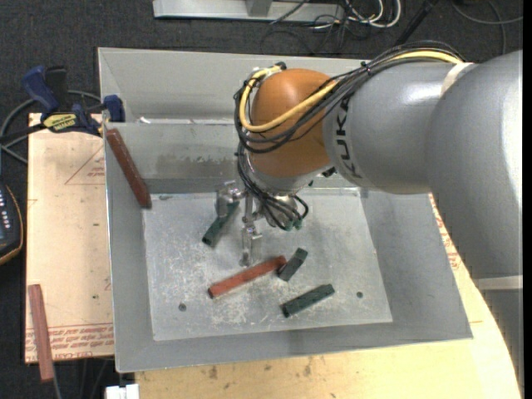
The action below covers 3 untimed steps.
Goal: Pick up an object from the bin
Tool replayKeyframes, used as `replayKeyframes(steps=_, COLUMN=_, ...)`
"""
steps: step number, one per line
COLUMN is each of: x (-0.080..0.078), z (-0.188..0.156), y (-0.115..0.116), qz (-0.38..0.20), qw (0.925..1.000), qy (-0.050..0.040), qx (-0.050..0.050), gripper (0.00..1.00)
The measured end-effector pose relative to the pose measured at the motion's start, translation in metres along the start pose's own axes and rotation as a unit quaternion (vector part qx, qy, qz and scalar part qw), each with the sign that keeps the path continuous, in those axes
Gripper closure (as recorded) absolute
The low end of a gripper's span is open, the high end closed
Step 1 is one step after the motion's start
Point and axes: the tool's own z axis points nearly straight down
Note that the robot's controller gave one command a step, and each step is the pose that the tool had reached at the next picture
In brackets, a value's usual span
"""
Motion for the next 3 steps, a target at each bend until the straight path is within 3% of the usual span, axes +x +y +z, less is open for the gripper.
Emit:
replayKeyframes(steps=1, x=-0.050, z=0.050, y=-0.025, qz=-0.035, qw=0.9994, qy=-0.0018, qx=0.001, gripper=0.00)
replayKeyframes(steps=2, x=-0.049, z=0.047, y=-0.024, qz=-0.035, qw=0.9994, qy=-0.0014, qx=0.000, gripper=1.00)
replayKeyframes(steps=3, x=-0.027, z=-0.099, y=-0.023, qz=-0.009, qw=0.9999, qy=-0.0053, qx=0.001, gripper=1.00)
